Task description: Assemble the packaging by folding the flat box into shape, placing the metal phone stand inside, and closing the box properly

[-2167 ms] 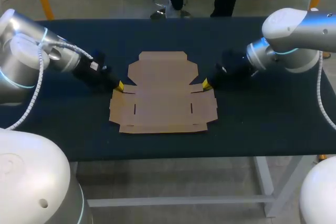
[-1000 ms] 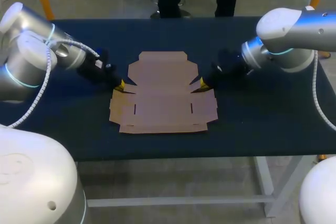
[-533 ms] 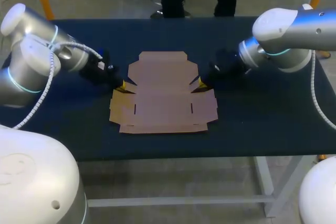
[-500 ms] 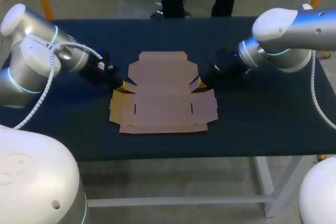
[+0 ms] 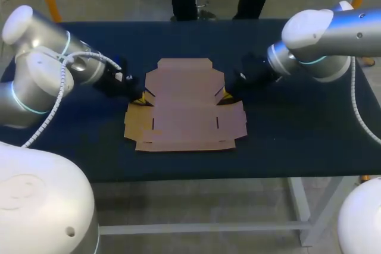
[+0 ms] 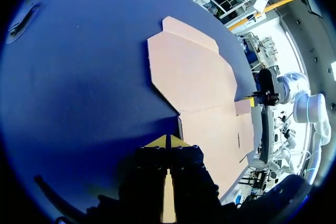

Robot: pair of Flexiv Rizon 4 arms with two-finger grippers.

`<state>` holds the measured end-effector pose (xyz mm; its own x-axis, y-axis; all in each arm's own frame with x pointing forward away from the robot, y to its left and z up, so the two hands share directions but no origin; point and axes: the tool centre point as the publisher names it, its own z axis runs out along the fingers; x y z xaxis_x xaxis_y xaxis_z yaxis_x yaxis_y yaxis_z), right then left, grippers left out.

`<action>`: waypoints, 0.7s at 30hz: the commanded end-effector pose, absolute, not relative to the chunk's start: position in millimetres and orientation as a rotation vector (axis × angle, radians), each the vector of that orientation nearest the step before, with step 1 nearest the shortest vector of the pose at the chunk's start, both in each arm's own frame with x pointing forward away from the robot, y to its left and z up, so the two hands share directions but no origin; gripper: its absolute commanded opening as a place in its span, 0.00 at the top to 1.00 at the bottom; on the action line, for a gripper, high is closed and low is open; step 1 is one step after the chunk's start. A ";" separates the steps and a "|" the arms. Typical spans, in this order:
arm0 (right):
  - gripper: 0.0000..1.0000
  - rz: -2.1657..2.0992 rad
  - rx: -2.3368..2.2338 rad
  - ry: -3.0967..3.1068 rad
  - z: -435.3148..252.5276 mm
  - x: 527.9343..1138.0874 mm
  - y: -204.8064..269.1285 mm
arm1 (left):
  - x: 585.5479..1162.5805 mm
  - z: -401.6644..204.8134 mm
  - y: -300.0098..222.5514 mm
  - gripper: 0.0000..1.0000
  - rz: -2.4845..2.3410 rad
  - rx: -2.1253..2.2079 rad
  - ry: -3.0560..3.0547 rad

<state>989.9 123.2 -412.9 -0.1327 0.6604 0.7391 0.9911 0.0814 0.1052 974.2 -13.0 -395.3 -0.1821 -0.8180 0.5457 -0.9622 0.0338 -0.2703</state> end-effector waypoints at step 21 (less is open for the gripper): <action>1.00 -0.824 -1.683 -1.881 -407.4 983.1 127.9 | 979.0 -392.2 -27.0 1.00 0.798 1.869 -2.135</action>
